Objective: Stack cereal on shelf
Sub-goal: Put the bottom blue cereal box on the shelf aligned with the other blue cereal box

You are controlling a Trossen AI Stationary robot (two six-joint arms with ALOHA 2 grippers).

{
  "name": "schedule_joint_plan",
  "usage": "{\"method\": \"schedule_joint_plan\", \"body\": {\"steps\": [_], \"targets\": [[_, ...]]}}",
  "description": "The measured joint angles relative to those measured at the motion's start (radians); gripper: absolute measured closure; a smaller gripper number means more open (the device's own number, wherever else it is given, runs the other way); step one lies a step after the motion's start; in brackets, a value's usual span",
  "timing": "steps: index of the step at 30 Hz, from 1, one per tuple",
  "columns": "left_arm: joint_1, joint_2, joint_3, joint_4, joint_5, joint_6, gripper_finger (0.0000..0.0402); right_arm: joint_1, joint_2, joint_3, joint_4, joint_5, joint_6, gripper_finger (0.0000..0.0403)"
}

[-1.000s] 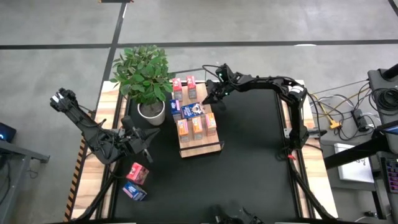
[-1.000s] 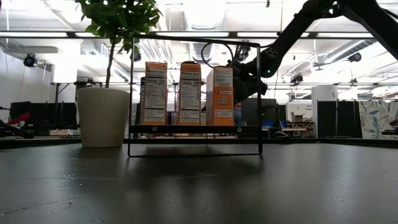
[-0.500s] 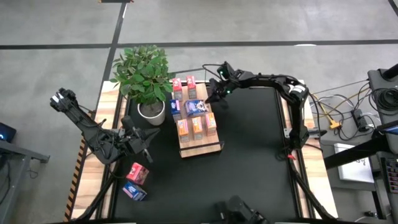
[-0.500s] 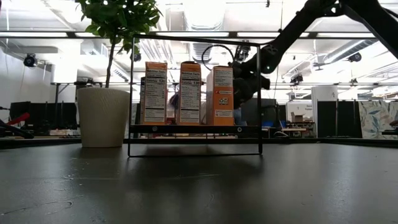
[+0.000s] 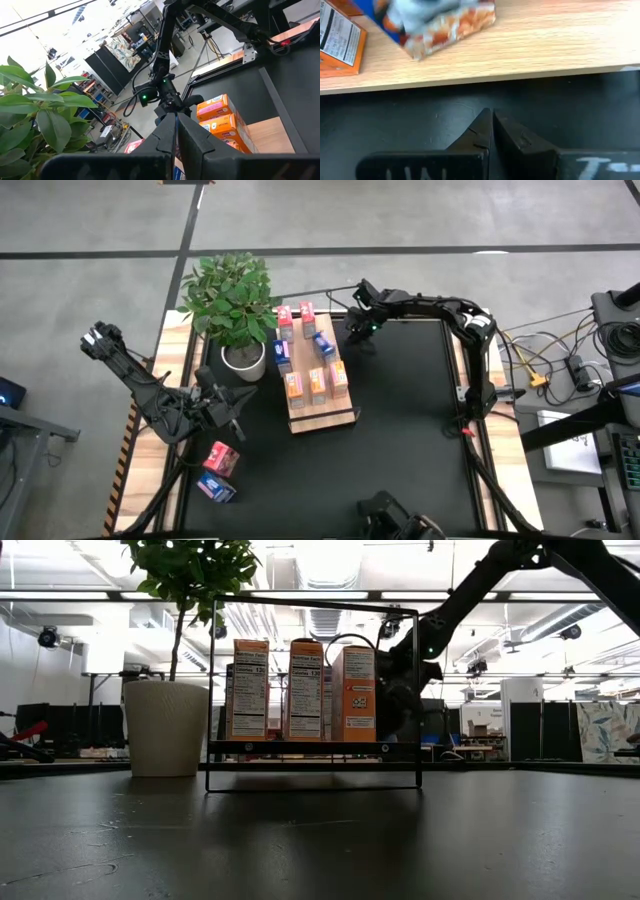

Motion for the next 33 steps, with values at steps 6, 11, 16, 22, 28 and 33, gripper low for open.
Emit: {"method": "schedule_joint_plan", "body": {"steps": [6, 11, 16, 22, 28, 33], "targets": [[0.000, 0.000, 0.000, 0.001, 0.001, 0.000, 0.0402, -0.001, -0.015, 0.002, 0.000, -0.002, 0.018, 0.0394], [0.000, 0.000, 0.000, 0.001, 0.001, 0.000, 0.0402, -0.002, -0.055, 0.002, -0.011, 0.028, 0.026, 0.0394], [0.000, 0.000, 0.000, 0.001, 0.004, 0.000, 0.0402, -0.002, -0.117, 0.002, -0.023, 0.076, 0.052, 0.0394], [0.000, 0.000, 0.000, -0.001, 0.048, 0.000, 0.0402, 0.002, -0.208, 0.003, -0.037, 0.068, 0.075, 0.0394], [-0.005, 0.000, 0.000, -0.002, 0.077, 0.003, 0.0402, 0.039, -0.210, 0.002, 0.025, -0.016, 0.107, 0.0394], [-0.005, -0.001, 0.000, 0.002, 0.083, 0.021, 0.0402, 0.078, -0.200, 0.038, 0.067, 0.008, 0.183, 0.0394]]}}
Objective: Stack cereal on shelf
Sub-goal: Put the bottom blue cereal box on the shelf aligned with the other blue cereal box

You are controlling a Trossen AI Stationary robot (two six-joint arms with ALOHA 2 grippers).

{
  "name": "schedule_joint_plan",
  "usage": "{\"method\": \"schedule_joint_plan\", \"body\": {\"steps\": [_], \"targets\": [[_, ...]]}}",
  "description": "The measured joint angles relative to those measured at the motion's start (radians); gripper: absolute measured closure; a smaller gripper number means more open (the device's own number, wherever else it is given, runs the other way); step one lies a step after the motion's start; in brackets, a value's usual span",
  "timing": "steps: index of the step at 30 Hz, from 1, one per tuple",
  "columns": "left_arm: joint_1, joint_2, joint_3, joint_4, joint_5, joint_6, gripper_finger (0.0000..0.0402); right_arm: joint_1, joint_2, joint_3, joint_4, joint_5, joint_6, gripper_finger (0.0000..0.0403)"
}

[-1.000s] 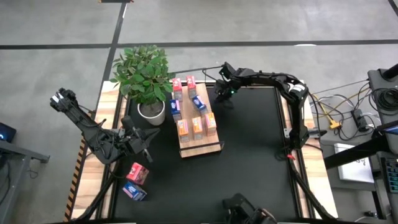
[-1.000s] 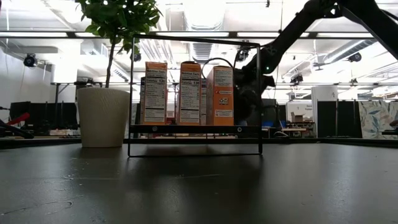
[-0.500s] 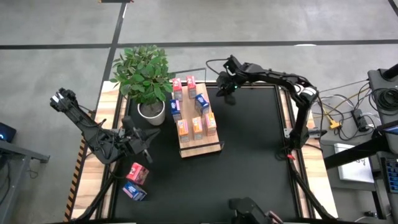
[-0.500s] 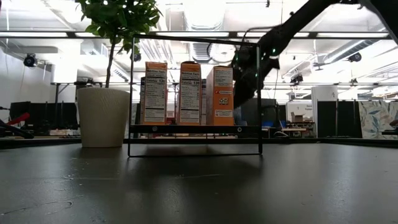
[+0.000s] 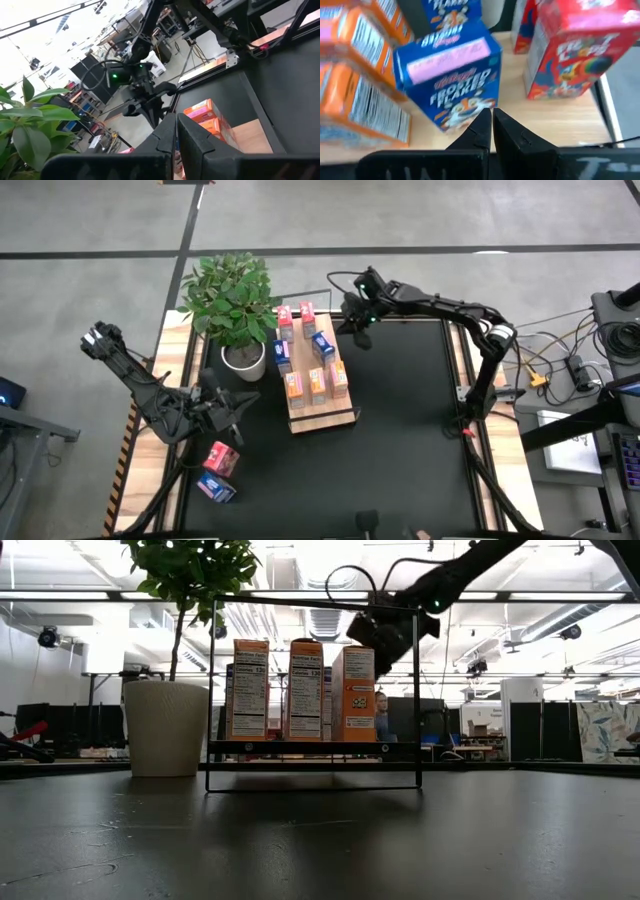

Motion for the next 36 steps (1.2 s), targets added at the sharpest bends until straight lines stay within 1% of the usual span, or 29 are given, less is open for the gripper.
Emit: {"method": "schedule_joint_plan", "body": {"steps": [3, 6, 9, 13, 18, 20, 27, 33, 36], "targets": [[0.000, -0.006, 0.000, 0.000, 0.020, 0.005, 0.0402, 0.012, -0.002, 0.059, -0.042, 0.054, 0.062, 0.0394], [0.000, -0.012, 0.000, 0.000, 0.026, 0.006, 0.0402, 0.014, -0.003, 0.138, -0.130, 0.093, 0.143, 0.0394], [-0.007, -0.018, 0.000, -0.014, 0.042, 0.008, 0.0402, 0.023, -0.006, 0.189, -0.171, 0.100, 0.228, 0.0394], [-0.024, -0.030, 0.000, -0.057, 0.052, 0.007, 0.0402, 0.072, -0.006, 0.222, -0.211, 0.117, 0.286, 0.0394], [-0.052, -0.049, 0.000, -0.084, 0.052, 0.006, 0.0402, 0.161, -0.006, 0.264, -0.276, 0.301, 0.307, 0.0394], [-0.063, -0.052, 0.000, -0.091, 0.052, 0.006, 0.0402, 0.192, -0.006, 0.281, -0.298, 0.340, 0.305, 0.0394], [-0.072, -0.050, 0.000, -0.139, 0.111, 0.002, 0.0402, 0.233, -0.003, 0.288, -0.298, 0.351, 0.323, 0.0394], [-0.078, -0.052, -0.004, -0.156, 0.131, -0.016, 0.0402, 0.252, 0.001, 0.228, -0.188, 0.349, 0.307, 0.0394], [-0.082, -0.058, -0.004, -0.166, 0.131, -0.026, 0.0402, 0.246, 0.001, 0.210, -0.167, 0.353, 0.307, 0.0394]]}}
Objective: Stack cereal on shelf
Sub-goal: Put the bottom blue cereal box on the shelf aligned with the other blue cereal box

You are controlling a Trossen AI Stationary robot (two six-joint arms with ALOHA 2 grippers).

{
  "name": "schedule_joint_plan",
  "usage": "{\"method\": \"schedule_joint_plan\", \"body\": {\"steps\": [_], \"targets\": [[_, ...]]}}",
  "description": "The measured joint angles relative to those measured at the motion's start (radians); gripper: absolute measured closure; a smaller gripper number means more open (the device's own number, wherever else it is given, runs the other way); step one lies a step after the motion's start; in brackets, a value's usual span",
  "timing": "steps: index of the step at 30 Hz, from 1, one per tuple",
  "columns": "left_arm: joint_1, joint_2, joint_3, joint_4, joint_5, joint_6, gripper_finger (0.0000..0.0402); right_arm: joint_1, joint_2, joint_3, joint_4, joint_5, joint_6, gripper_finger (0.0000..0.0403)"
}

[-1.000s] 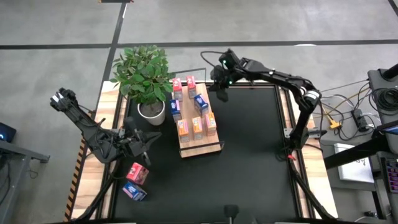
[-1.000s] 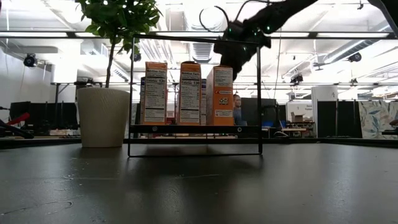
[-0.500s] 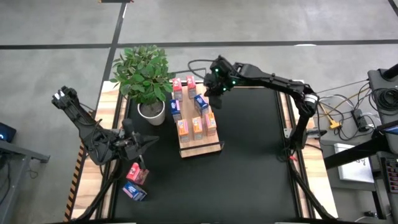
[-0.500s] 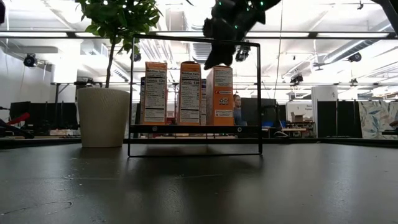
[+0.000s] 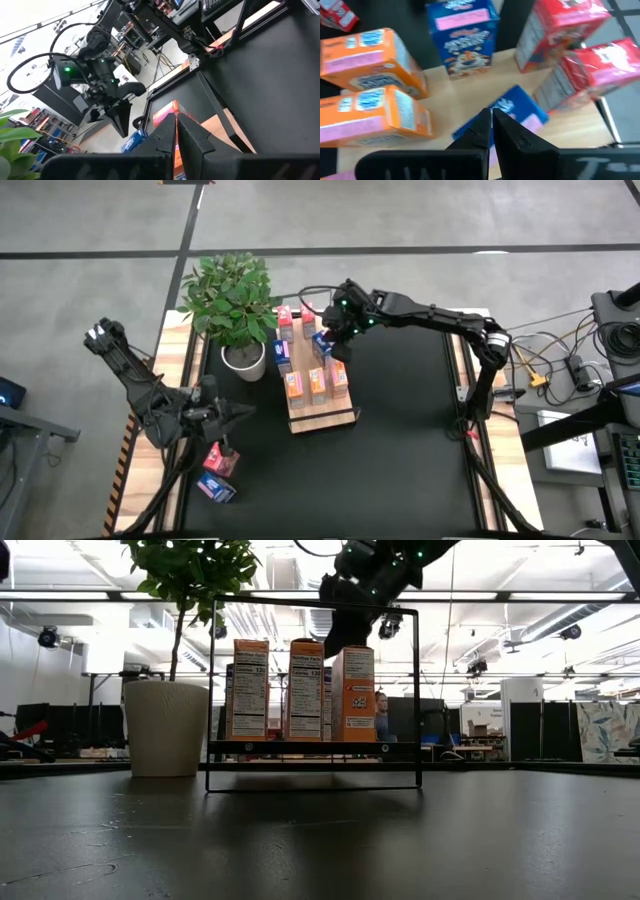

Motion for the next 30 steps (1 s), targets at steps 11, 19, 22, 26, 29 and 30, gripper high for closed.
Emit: {"method": "schedule_joint_plan", "body": {"steps": [11, 19, 22, 26, 29, 30], "targets": [[-0.001, -0.004, -0.002, -0.010, 0.000, -0.002, 0.0402, 0.001, 0.002, -0.073, 0.116, 0.000, -0.018, 0.0394], [-0.001, -0.004, -0.002, -0.009, 0.000, -0.002, 0.0402, 0.001, 0.002, -0.140, 0.226, -0.004, 0.003, 0.0394], [-0.001, -0.004, -0.002, -0.008, 0.000, -0.002, 0.0402, 0.001, 0.002, -0.146, 0.251, -0.003, 0.028, 0.0394], [-0.001, -0.004, -0.002, -0.008, 0.000, -0.002, 0.0402, 0.002, 0.002, -0.151, 0.280, 0.033, 0.071, 0.0394], [-0.001, -0.004, -0.002, -0.008, 0.000, -0.002, 0.0402, 0.002, 0.002, -0.162, 0.310, 0.076, 0.117, 0.0394], [-0.001, -0.004, -0.002, -0.008, 0.000, -0.002, 0.0402, 0.002, 0.002, -0.167, 0.323, 0.076, 0.134, 0.0394]]}}
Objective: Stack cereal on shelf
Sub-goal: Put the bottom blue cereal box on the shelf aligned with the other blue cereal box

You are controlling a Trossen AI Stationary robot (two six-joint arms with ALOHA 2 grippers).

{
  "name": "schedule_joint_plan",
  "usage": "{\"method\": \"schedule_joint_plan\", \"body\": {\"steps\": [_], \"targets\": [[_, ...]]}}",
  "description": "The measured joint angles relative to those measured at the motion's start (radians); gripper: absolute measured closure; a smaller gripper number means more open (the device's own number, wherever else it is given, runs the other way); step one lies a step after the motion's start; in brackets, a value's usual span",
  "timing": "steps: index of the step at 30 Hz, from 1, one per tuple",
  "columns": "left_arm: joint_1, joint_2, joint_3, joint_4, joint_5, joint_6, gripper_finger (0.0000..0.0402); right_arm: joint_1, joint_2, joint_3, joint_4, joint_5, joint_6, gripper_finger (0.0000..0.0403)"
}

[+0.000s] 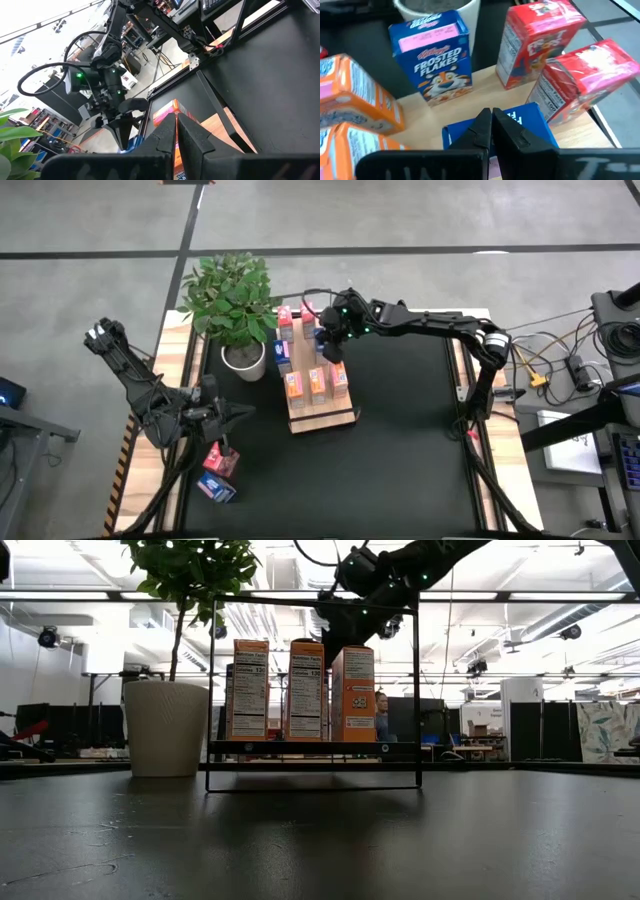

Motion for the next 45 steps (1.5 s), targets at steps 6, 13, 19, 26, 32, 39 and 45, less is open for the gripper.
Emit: {"method": "schedule_joint_plan", "body": {"steps": [6, 13, 19, 26, 32, 39, 45], "targets": [[0.000, 0.000, 0.000, 0.000, 0.000, 0.000, 0.0402, 0.000, 0.000, -0.006, 0.005, 0.000, 0.012, 0.0394], [0.000, 0.007, 0.000, 0.000, 0.000, 0.000, 0.0402, 0.000, -0.009, 0.025, -0.025, 0.000, 0.013, 0.0394], [0.000, 0.008, 0.000, 0.000, -0.001, -0.001, 0.0402, -0.006, -0.028, 0.101, -0.215, 0.000, 0.103, 0.0394], [-0.002, 0.000, -0.001, -0.013, 0.010, -0.013, 0.0402, -0.013, -0.028, 0.183, -0.548, 0.070, 0.188, 0.0394], [-0.002, -0.001, -0.001, -0.016, 0.016, -0.017, 0.0402, -0.039, -0.004, 0.177, -0.467, 0.082, 0.237, 0.0394], [-0.003, -0.002, -0.001, -0.018, 0.031, -0.021, 0.0402, -0.064, 0.012, 0.174, -0.432, 0.071, 0.283, 0.0394], [-0.003, -0.008, -0.001, -0.025, 0.036, -0.021, 0.0402, -0.061, 0.048, 0.174, -0.398, 0.069, 0.292, 0.0394]]}}
